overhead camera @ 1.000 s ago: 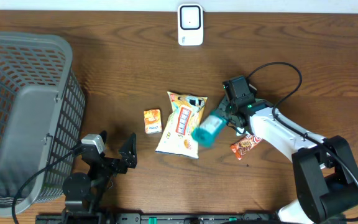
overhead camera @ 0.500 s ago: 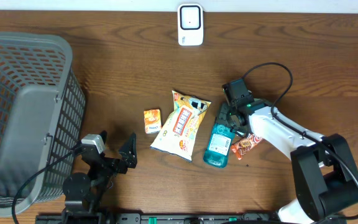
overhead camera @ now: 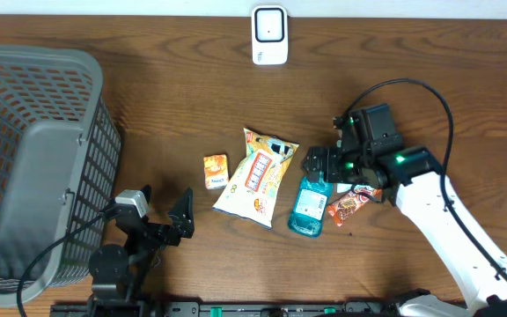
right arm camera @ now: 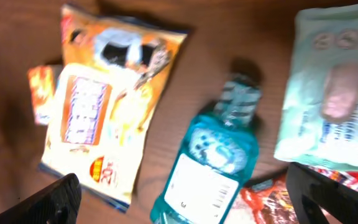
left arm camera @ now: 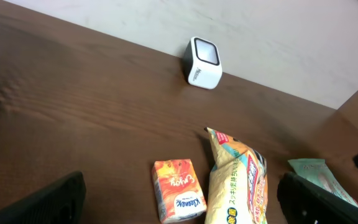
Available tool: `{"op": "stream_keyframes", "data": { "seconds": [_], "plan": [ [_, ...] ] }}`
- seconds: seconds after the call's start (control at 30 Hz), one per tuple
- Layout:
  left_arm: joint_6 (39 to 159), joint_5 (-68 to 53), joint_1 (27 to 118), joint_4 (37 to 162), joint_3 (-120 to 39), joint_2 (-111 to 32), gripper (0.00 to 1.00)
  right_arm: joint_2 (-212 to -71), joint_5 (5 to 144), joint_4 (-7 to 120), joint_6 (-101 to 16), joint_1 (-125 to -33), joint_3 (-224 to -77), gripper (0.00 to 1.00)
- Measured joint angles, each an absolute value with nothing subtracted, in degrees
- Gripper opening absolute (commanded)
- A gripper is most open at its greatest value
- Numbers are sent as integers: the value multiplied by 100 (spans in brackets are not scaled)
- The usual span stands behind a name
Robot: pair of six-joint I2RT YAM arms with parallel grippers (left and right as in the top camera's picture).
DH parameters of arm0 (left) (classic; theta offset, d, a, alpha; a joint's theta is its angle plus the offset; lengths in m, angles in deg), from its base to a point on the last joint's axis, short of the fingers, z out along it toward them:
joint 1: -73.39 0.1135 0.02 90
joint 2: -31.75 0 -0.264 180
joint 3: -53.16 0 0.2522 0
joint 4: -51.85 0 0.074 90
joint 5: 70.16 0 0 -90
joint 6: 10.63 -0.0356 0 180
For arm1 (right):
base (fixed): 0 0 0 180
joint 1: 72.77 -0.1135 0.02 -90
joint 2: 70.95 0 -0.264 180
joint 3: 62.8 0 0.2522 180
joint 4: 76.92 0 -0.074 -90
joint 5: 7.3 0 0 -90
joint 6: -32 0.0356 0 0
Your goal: Scan the item barcode
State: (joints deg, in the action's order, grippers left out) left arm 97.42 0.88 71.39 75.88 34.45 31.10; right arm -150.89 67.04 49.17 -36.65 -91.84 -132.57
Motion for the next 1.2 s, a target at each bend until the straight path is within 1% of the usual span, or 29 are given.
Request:
{"op": "stream_keyframes", "data": {
  "seconds": [0.1,0.17,0.3,0.4,0.57,0.63,0.7,0.8,0.83,0.9,0.93,1.07,1.2],
  "plan": [
    [9742,88,7141,7585,3445,3110,98,-15286,6512,5173,-3801,-9173,-12955,91],
    [9742,90,7139,7588,3445,3110,98,-15526,6424,5269,-3807,-9151,-12782,86],
    [9742,88,7139,7588,3445,3110,98,-16012,6337,5390,-3805,-9007,-12675,83],
    [9742,88,7139,7585,3445,3110,98,-16237,6219,5529,-3805,-8872,-12673,77],
    [9742,88,7139,7585,3445,3110,98,-16678,6101,5593,-3807,-8725,-12673,76],
    [9742,90,7139,7588,3445,3110,98,-16814,5948,5634,-3807,-8714,-12708,74],
    [9742,88,7139,7588,3445,3110,98,-16893,5867,5794,-3816,-8714,-12739,67],
    [9742,88,7141,7585,3445,3110,98,-17087,5705,6071,-3807,-8712,-12820,53],
    [9742,88,7139,7585,3445,3110,98,-17207,5559,6165,-3774,-8701,-12876,45],
    [9742,88,7139,7585,3445,3110,98,-17303,5402,6207,-3803,-8697,-12925,38],
    [9742,88,7139,7585,3445,3110,98,-17341,5288,6222,-3805,-8686,-12942,35],
    [9740,88,7139,7585,3445,3110,98,-17430,4881,6259,-3785,-8673,-12942,33],
    [9740,88,7139,7585,3445,3110,98,-17446,4805,6327,-3783,-8666,-12935,20]
  ]
}}
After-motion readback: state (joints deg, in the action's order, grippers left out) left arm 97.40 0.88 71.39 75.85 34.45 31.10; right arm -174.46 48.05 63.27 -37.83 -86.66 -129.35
